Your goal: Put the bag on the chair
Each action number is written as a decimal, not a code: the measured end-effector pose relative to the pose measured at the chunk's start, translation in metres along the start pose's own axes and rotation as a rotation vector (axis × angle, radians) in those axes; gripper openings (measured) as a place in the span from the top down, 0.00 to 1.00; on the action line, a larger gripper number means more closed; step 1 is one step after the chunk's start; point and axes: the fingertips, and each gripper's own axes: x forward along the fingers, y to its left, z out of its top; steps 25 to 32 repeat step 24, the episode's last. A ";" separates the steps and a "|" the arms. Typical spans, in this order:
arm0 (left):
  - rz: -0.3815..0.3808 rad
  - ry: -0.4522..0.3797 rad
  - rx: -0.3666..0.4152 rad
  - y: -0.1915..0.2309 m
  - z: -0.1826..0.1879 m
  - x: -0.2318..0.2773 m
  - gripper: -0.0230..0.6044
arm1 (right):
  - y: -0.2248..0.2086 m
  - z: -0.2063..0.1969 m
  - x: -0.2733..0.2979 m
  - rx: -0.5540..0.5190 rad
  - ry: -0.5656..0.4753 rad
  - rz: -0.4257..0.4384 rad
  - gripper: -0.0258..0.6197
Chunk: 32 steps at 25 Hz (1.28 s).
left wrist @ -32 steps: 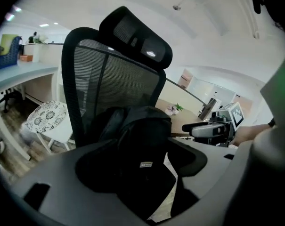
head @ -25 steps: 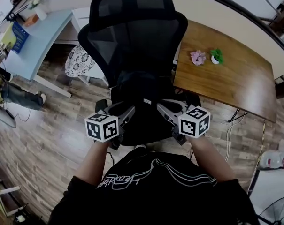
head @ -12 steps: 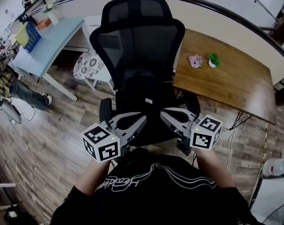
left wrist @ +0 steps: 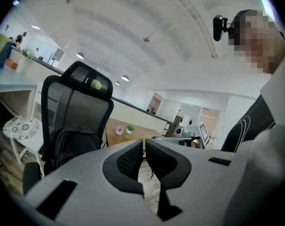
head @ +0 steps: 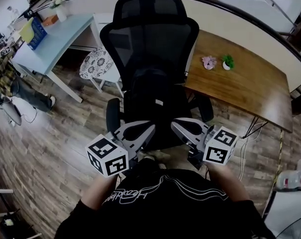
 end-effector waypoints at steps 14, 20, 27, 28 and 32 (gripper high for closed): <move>0.025 0.005 -0.001 -0.010 -0.009 -0.014 0.90 | 0.019 -0.011 0.002 0.017 0.006 0.018 0.97; 0.034 0.015 -0.015 -0.003 -0.019 -0.015 0.90 | 0.016 -0.021 0.003 0.026 0.024 0.007 0.97; 0.038 0.016 -0.021 0.001 -0.024 -0.017 0.90 | 0.015 -0.027 0.005 0.032 0.028 0.000 0.97; 0.038 0.016 -0.021 0.001 -0.024 -0.017 0.90 | 0.015 -0.027 0.005 0.032 0.028 0.000 0.97; 0.038 0.016 -0.021 0.001 -0.024 -0.017 0.90 | 0.015 -0.027 0.005 0.032 0.028 0.000 0.97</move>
